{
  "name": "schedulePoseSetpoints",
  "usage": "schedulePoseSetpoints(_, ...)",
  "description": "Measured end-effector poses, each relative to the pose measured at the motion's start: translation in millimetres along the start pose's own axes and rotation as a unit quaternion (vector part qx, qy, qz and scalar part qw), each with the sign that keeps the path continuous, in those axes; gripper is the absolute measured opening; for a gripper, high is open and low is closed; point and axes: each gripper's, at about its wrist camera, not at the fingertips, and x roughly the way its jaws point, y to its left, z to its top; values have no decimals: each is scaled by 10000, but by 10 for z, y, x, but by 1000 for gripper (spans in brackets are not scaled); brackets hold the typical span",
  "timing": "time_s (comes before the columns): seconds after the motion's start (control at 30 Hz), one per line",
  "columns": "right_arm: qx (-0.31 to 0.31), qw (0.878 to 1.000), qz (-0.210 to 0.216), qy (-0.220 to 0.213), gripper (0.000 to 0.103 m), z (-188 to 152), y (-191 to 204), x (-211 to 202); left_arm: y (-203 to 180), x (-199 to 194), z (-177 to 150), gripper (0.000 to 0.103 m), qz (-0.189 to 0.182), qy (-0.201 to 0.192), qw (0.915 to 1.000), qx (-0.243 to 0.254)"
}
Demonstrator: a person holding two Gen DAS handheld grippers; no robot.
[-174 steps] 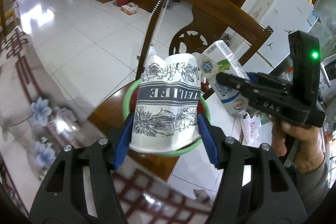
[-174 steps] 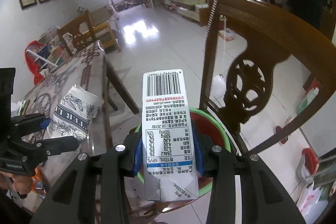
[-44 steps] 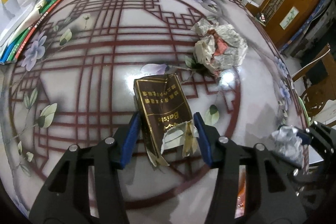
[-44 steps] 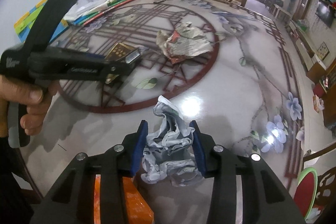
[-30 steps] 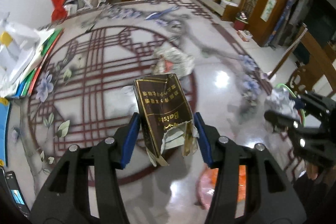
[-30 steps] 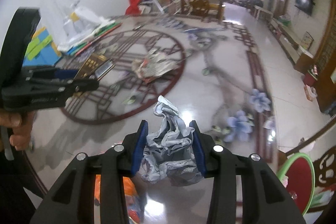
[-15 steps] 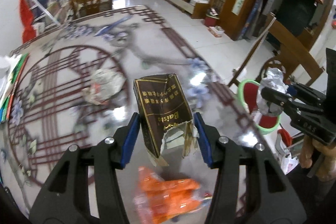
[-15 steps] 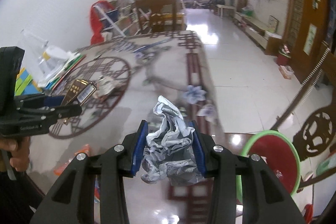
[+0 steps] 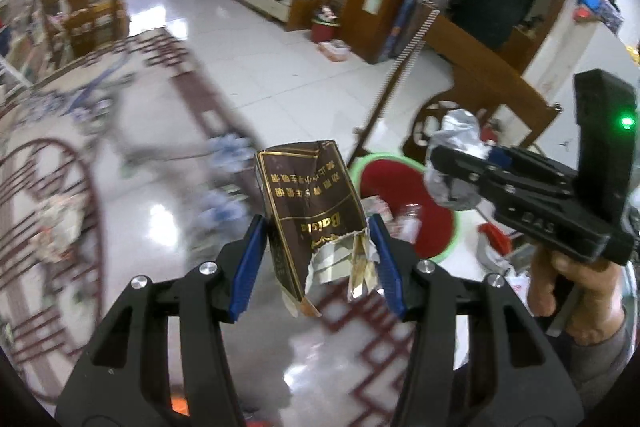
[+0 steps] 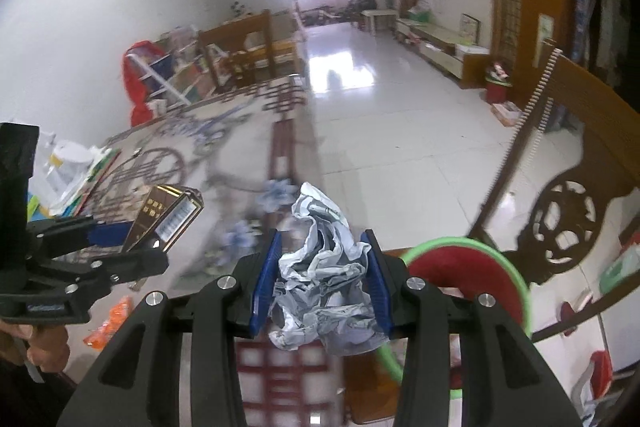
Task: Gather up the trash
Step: 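Carry the cigarette pack and crumpled paper over the red bucket, then open both tools to drop the pack and paper into the bucket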
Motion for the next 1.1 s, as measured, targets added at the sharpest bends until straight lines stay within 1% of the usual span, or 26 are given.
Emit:
schedulePoseSetpoints(0.17, 322, 9988, -357, 5, 39, 22, -557, -56, -369, 277, 163, 50, -485, 63, 9986, 176)
schedulePoseSetpoints(0.3, 670, 9963, -531, 4, 39, -12, -967, -98, -612, 504, 264, 50, -762, 137, 9966, 268)
schedulePoseSetpoints(0.47, 921, 9938, -628, 54, 39, -104, -1304, -108, -854, 777, 373, 50, -1035, 250, 9937, 355)
schedulePoseSetpoints(0.6, 1054, 9920, -686, 89, 39, -161, -1495, -109, -1021, 1012, 415, 50, -1158, 387, 9915, 439)
schedulePoseSetpoints(0.8, 1233, 9892, -751, 256, 39, -232, -1670, -10, -1178, 1319, 366, 51, -1172, 662, 9894, 553)
schedulePoseSetpoints(0.93, 1261, 9890, -739, 239, 39, -200, -1676, 18, -1234, 1410, 283, 51, -1157, 763, 9885, 608)
schedulePoseSetpoints(1.1, 1309, 9884, -729, 235, 39, -171, -1689, 50, -1274, 1451, 278, 51, -1110, 803, 9884, 656)
